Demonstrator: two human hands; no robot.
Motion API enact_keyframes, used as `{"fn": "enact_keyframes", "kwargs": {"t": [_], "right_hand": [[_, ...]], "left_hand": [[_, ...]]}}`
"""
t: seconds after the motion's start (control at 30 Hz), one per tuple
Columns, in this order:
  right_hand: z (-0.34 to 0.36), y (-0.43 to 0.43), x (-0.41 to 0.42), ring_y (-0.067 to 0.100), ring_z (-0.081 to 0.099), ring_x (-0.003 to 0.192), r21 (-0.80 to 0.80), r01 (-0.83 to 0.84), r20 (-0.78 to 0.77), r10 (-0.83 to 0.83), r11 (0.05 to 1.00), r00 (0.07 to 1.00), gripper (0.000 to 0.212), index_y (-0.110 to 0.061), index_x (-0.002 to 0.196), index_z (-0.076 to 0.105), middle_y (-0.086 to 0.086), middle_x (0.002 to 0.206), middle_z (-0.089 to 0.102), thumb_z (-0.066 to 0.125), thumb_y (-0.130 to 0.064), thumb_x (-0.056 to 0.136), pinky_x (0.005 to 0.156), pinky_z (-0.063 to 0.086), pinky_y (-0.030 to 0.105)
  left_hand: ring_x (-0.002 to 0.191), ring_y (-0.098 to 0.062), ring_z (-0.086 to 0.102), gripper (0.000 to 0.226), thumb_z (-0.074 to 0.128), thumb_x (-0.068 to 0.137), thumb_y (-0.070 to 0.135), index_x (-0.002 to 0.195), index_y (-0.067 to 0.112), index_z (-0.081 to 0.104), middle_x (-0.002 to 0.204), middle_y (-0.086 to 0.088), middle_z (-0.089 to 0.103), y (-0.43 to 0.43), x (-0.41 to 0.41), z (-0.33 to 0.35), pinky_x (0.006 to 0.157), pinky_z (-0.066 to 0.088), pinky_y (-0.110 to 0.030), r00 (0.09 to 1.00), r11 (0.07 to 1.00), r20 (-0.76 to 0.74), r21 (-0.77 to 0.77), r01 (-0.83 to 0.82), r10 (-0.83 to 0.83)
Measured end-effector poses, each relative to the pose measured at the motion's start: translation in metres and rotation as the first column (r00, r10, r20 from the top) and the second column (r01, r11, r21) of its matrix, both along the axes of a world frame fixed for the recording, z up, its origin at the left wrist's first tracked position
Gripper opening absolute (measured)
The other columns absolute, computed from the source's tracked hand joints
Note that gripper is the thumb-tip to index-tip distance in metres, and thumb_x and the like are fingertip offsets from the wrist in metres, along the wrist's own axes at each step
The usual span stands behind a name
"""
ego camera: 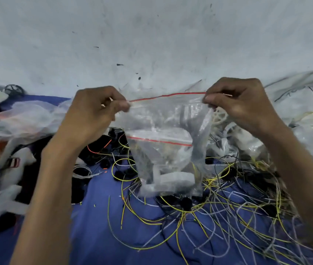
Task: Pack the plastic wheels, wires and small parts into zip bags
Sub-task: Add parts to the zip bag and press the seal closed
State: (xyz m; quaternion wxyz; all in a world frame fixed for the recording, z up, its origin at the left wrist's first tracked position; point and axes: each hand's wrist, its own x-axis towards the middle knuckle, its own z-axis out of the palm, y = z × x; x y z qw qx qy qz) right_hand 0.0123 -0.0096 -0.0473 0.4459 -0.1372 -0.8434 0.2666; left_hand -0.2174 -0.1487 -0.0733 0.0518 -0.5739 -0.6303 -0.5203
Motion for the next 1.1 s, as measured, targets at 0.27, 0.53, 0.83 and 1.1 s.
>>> {"fn": "enact_keyframes", "kwargs": {"t": [0.27, 0.53, 0.83, 1.1], "right_hand": [[-0.011, 0.018, 0.003, 0.002, 0.059, 0.058, -0.184, 0.058, -0.106, -0.079, 0.981, 0.991, 0.015, -0.016, 0.079, 0.062, -0.008, 0.064, 0.065, 0.068, -0.002, 0.080, 0.060, 0.049, 0.014], [-0.039, 0.031, 0.015, 0.004, 0.063, 0.063, -0.513, 0.033, -0.011, -0.045, 0.858, 0.999, 0.011, -0.009, 0.088, 0.065, -0.007, 0.066, 0.069, 0.063, -0.019, 0.084, 0.056, 0.048, 0.011], [-0.036, 0.026, 0.005, 0.004, 0.054, 0.061, -0.395, 0.006, -0.096, -0.048, 0.919, 0.994, 0.013, -0.019, 0.071, 0.067, -0.010, 0.063, 0.063, 0.065, -0.022, 0.084, 0.060, 0.046, 0.016], [-0.031, 0.016, 0.012, 0.008, 0.064, 0.071, -0.282, -0.086, -0.098, 0.061, 0.956, 0.993, 0.009, -0.017, 0.076, 0.069, -0.004, 0.072, 0.070, 0.066, -0.016, 0.084, 0.070, 0.049, 0.019]], "left_hand": [[0.056, 0.004, 0.057, 0.021, 0.063, 0.086, 0.004, 0.074, 0.021, 0.058, 0.068, 0.007, 0.064, 0.025, 0.009, -0.018, 0.060, 0.046, -0.010, 0.974, 0.989, 0.181, 0.077, 0.125, -0.138], [0.065, 0.003, 0.063, 0.014, 0.072, 0.080, 0.013, 0.081, 0.026, 0.067, 0.066, 0.014, 0.070, 0.039, 0.007, -0.029, 0.067, 0.047, -0.009, 0.935, 0.986, 0.312, 0.069, 0.154, -0.168], [0.063, 0.008, 0.055, 0.025, 0.070, 0.081, 0.008, 0.072, 0.030, 0.062, 0.067, 0.016, 0.064, 0.044, 0.008, -0.030, 0.064, 0.042, -0.004, 0.943, 0.991, 0.319, 0.114, 0.065, -0.099], [0.067, -0.006, 0.054, 0.029, 0.071, 0.080, 0.007, 0.084, 0.034, 0.060, 0.067, 0.013, 0.064, 0.038, 0.009, -0.023, 0.064, 0.043, -0.010, 0.931, 0.970, 0.343, 0.240, 0.044, -0.127]]}}
